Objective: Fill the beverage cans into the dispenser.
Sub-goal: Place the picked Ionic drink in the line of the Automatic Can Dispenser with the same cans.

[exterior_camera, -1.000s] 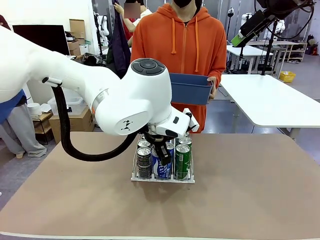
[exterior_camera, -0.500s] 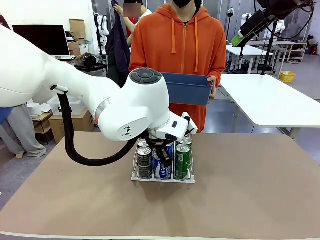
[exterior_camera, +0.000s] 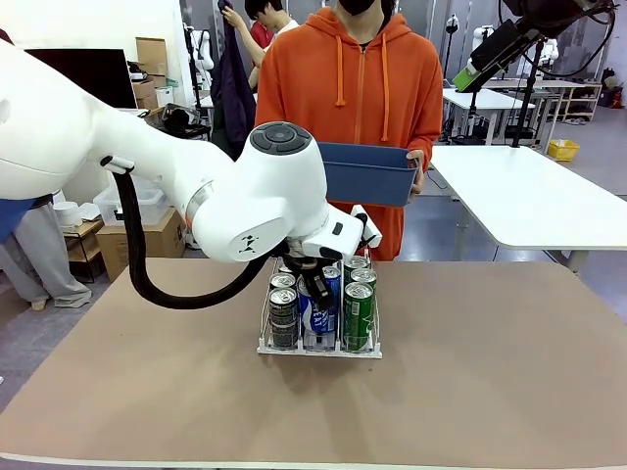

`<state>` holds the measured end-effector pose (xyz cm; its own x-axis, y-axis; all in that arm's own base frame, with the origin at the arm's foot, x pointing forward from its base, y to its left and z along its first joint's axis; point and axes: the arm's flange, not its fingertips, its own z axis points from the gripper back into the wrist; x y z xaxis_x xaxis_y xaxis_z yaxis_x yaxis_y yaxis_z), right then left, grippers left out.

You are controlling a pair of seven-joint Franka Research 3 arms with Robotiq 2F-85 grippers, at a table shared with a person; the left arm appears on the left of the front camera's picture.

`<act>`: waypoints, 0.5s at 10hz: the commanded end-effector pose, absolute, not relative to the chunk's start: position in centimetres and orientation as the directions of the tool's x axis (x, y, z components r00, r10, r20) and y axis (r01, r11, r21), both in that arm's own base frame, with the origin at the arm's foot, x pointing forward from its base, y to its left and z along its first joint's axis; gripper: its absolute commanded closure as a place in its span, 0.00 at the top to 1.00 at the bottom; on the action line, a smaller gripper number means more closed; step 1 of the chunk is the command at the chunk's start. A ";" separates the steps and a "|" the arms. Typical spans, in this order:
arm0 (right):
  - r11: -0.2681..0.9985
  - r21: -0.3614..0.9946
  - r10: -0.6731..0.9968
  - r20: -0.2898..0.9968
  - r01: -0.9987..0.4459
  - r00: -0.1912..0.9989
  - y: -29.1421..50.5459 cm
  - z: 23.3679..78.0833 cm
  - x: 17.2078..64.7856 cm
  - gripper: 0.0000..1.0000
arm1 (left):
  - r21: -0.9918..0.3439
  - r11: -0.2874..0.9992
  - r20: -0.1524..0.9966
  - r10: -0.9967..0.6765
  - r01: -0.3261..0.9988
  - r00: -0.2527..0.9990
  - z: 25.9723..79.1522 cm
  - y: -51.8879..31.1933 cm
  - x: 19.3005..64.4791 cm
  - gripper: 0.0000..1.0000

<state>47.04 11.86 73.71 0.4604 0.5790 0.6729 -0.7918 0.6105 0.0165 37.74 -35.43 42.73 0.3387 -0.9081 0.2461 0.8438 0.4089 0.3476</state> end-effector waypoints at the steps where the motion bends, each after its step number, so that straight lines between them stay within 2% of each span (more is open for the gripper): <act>1: 0.609 0.015 0.582 0.671 -0.793 0.459 11.8 73.6 47.0 1.00 | 0.400 0.422 0.280 -0.902 0.814 0.330 42.4 -35.9 40.5 0.57; 5: 0.609 0.015 0.582 0.671 -0.793 0.459 11.8 73.6 47.0 1.00 | 0.366 0.413 0.268 -0.905 0.834 0.331 40.6 -36.5 41.3 0.57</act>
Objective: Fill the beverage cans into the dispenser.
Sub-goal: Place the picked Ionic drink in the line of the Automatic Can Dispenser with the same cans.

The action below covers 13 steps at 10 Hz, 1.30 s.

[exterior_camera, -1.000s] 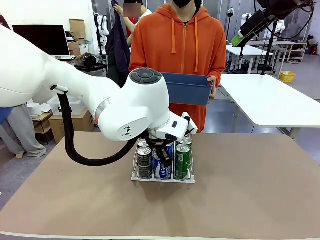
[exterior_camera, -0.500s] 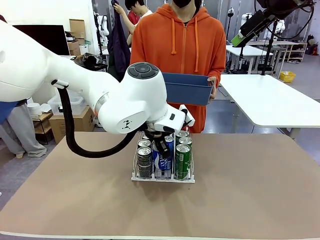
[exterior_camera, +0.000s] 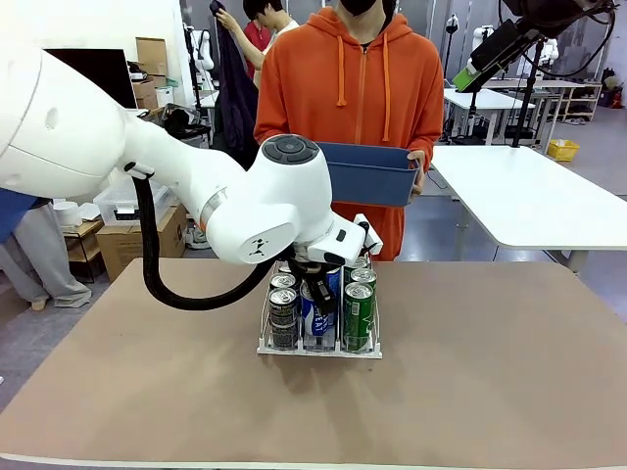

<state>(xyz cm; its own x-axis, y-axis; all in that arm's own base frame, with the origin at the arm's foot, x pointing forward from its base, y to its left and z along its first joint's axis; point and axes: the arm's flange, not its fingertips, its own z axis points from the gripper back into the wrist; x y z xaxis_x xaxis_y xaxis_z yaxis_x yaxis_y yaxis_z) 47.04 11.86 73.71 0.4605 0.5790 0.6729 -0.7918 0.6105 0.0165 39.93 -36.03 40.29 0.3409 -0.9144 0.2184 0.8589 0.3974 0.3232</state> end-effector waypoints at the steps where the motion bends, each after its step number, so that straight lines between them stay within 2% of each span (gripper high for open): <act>1: 0.609 0.015 0.582 0.671 -0.793 0.459 11.8 73.6 47.0 1.00 | 0.353 0.400 0.261 -0.910 0.846 0.322 40.4 -36.4 41.1 0.57; 6: 0.609 0.015 0.582 0.671 -0.793 0.459 11.8 73.6 47.0 1.00 | 0.278 0.363 0.231 -0.924 0.889 0.305 39.7 -36.6 40.3 0.57; 7: 0.609 0.015 0.582 0.671 -0.793 0.459 11.8 73.6 47.0 1.00 | 0.260 0.360 0.234 -0.924 0.896 0.304 40.0 -36.6 40.2 0.77; 8: 0.609 0.015 0.582 0.671 -0.793 0.459 11.8 73.6 47.0 1.00 | 0.271 0.368 0.234 -0.922 0.889 0.310 40.4 -36.5 40.1 0.77; 9: 0.609 0.015 0.582 0.671 -0.793 0.459 11.8 73.6 47.0 1.00 | 0.280 0.377 0.234 -0.919 0.883 0.318 40.9 -36.3 39.9 0.97; 10: 0.609 0.015 0.582 0.671 -0.793 0.459 11.8 73.6 47.0 1.00 | 0.299 0.383 0.232 -0.917 0.874 0.323 41.4 -36.1 39.6 0.81; 11: 0.609 0.015 0.582 0.671 -0.793 0.459 11.8 73.6 47.0 1.00 | 0.313 0.390 0.234 -0.916 0.866 0.327 41.9 -36.0 39.2 1.00; 13: 0.609 0.015 0.582 0.671 -0.793 0.459 11.8 73.6 47.0 1.00 | 0.353 0.412 0.249 -0.907 0.840 0.340 43.3 -35.5 38.3 1.00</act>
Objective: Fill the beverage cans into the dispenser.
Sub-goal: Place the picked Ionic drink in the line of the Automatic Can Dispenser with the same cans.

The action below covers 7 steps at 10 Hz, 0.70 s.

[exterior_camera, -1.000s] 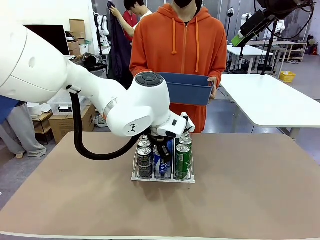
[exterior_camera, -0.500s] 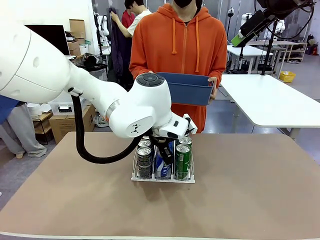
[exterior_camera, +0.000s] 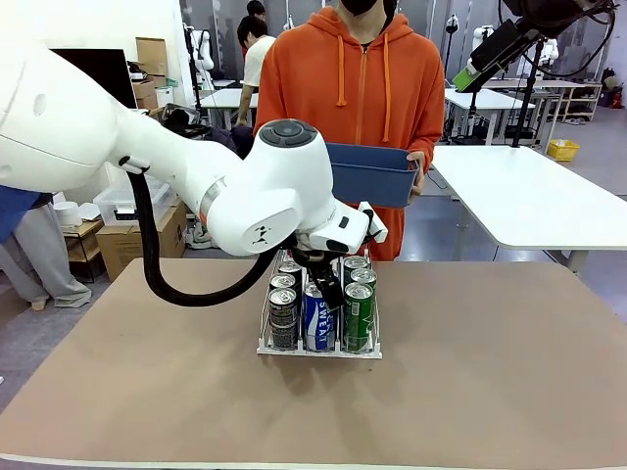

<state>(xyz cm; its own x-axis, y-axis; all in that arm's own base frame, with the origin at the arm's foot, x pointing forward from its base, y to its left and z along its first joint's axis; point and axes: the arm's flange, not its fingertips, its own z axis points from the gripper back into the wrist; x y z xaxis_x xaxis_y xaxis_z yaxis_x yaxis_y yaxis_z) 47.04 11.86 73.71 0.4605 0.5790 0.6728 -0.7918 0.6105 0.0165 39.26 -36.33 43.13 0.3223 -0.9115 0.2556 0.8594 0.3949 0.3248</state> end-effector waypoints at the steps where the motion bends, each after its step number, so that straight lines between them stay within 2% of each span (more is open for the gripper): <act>1: 0.609 0.015 0.582 0.671 -0.793 0.459 11.8 73.6 47.0 1.00 | 0.376 0.422 0.259 -0.903 0.825 0.344 44.3 -35.3 37.8 1.00; 4: 0.609 0.015 0.582 0.671 -0.793 0.459 11.8 73.6 47.0 1.00 | 0.442 0.443 0.303 -0.892 0.780 0.335 47.7 -34.8 36.0 1.00; 5: 0.609 0.015 0.582 0.671 -0.793 0.459 11.8 73.6 47.0 1.00 | 0.470 0.408 0.296 -0.908 0.783 0.296 48.5 -35.0 35.3 1.00; 6: 0.609 0.015 0.582 0.671 -0.793 0.459 11.8 73.6 47.0 1.00 | 0.475 0.384 0.301 -0.916 0.792 0.264 49.1 -35.2 34.7 1.00; 7: 0.609 0.015 0.582 0.671 -0.793 0.459 11.8 73.6 47.0 1.00 | 0.433 0.420 0.311 -0.900 0.798 0.306 48.9 -35.0 36.3 1.00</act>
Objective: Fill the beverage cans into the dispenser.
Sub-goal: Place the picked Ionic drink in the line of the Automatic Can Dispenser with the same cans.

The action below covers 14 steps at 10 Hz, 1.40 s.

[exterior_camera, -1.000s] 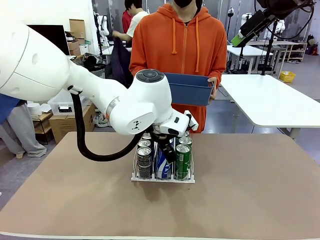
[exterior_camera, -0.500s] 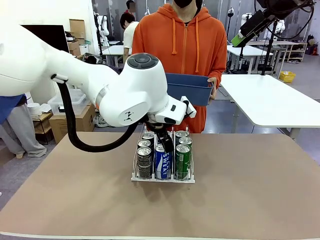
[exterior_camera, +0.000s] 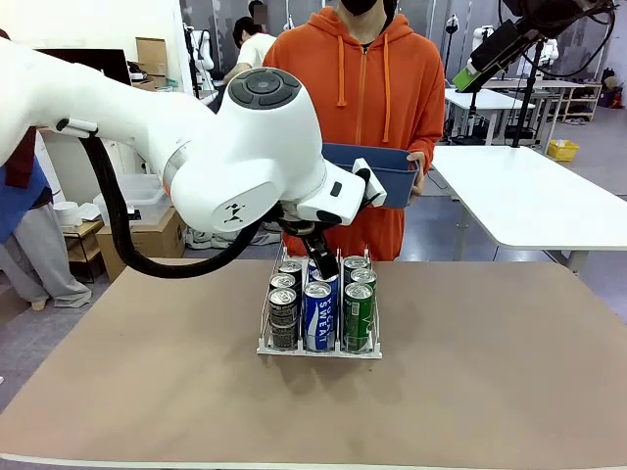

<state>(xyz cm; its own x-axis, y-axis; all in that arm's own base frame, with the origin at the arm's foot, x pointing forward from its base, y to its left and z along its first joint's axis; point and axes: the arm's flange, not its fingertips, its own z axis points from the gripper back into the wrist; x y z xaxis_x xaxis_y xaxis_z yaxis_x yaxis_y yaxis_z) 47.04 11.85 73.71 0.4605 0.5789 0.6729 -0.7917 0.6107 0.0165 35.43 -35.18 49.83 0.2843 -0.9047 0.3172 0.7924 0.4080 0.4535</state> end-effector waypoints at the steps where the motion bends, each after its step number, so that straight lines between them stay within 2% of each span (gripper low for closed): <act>1: 0.609 0.015 0.582 0.671 -0.793 0.459 11.8 73.6 47.0 1.00 | 0.433 0.420 0.311 -0.900 0.798 0.306 48.9 -35.0 36.3 1.00; 8: 0.609 0.015 0.582 0.671 -0.793 0.459 11.8 73.6 47.0 1.00 | 0.437 0.414 0.306 -0.903 0.799 0.301 48.8 -34.9 36.2 1.00; 10: 0.609 0.015 0.582 0.671 -0.793 0.459 11.8 73.6 47.0 1.00 | 0.354 0.397 0.354 -0.895 0.847 0.271 53.1 -32.8 34.3 1.00; 13: 0.609 0.015 0.582 0.671 -0.793 0.459 11.8 73.6 47.0 1.00 | 0.217 0.340 0.429 -0.875 0.915 0.223 60.0 -27.0 35.4 1.00; 14: 0.609 0.015 0.582 0.671 -0.793 0.459 11.8 73.6 47.0 1.00 | 0.238 0.332 0.421 -0.882 0.913 0.211 62.7 -25.1 35.4 1.00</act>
